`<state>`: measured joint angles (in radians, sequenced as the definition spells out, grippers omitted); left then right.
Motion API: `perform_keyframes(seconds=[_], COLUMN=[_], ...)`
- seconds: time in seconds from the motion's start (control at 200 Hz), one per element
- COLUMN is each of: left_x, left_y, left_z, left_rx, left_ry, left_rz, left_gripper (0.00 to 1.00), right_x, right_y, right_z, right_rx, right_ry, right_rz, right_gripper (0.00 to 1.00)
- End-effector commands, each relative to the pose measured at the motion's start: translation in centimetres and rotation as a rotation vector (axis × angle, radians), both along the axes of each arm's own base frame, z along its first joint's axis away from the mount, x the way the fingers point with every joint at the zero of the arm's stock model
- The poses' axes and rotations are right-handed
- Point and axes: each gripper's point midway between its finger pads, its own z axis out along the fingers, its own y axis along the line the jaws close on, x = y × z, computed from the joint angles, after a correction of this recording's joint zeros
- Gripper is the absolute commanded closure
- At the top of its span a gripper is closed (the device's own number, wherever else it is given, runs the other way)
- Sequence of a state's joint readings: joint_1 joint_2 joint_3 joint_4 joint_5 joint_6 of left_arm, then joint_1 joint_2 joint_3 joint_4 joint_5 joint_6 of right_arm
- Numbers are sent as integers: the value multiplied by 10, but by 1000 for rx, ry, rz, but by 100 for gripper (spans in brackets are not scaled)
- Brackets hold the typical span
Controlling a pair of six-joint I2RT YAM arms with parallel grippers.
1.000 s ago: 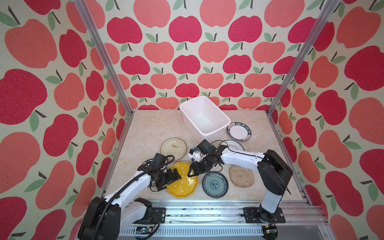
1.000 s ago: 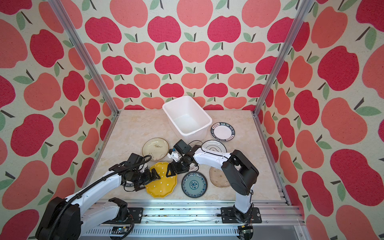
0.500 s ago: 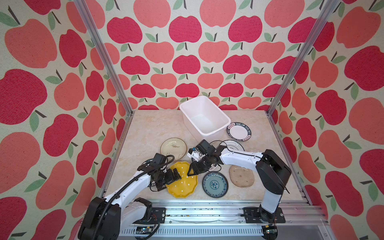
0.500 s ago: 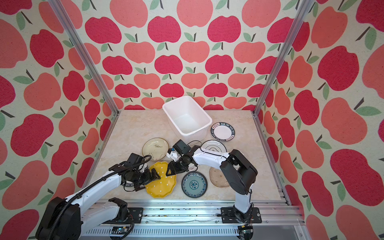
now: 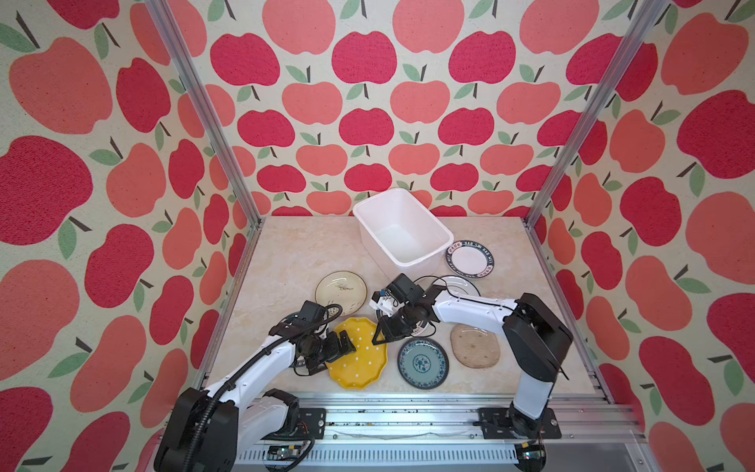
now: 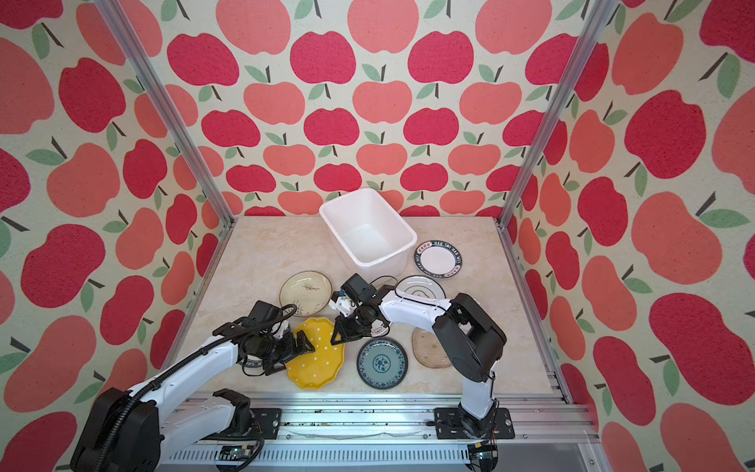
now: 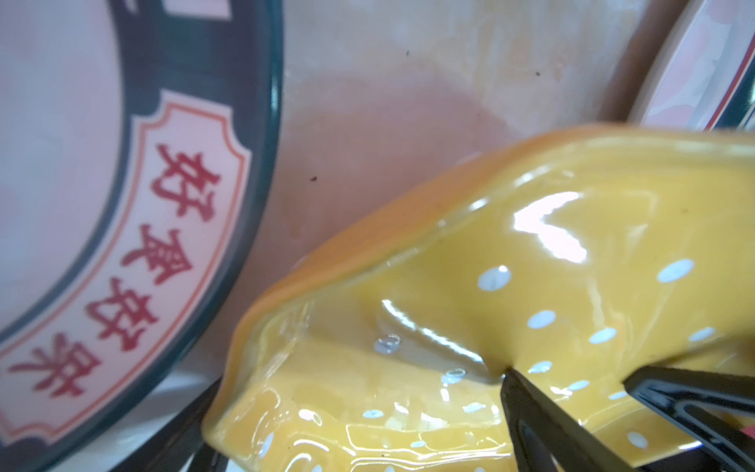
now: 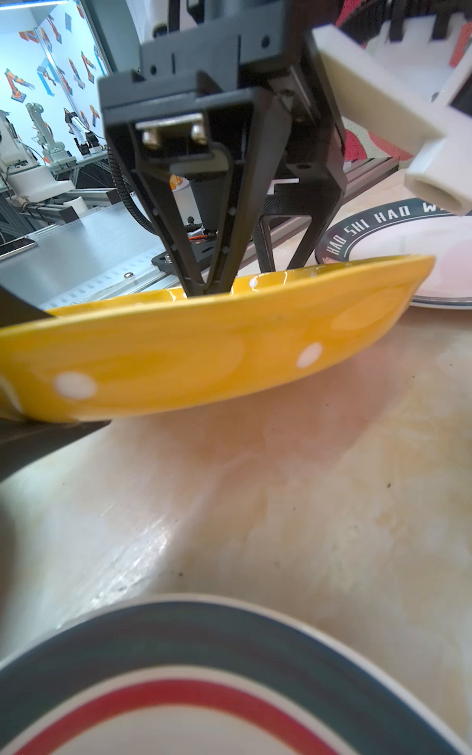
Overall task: Place the plates into the plastic bin on the countertop
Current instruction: 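Tilt the yellow plate up on edge with the right gripper, then lift the yellow plate with the right gripper and carry it over the white bin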
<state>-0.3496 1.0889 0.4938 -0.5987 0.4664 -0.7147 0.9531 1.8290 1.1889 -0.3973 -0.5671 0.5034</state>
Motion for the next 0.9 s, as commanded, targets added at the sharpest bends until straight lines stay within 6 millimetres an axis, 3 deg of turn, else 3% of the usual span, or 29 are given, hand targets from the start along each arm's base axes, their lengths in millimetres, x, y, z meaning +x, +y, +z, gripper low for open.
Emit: perform_keyframes(seconds=[0.0,0.355,0.565,0.715,0.89], left_x=[14,24,35,47,64], left_y=[-4,2,6,13,25], left_z=[7,26,52,81,133], left_rx=[-17,-28,-54,-61,-35], left_ry=[-55,-154,-287,-409,-597], left_rz=[-5,35,65,104,146], left_gripper=[1,1,1,1,1], right_x=[-4,5,5,11,15], right_y=[20,-6,-23,-37,-55], right_z=[31,50,65,87,129], right_rx=[99,89,51,42,58], right_ry=[-44,-73,-100,-129,-160], right_rz=[40,-63,-92,-158,-235], right_gripper=[85,96,100,100,100])
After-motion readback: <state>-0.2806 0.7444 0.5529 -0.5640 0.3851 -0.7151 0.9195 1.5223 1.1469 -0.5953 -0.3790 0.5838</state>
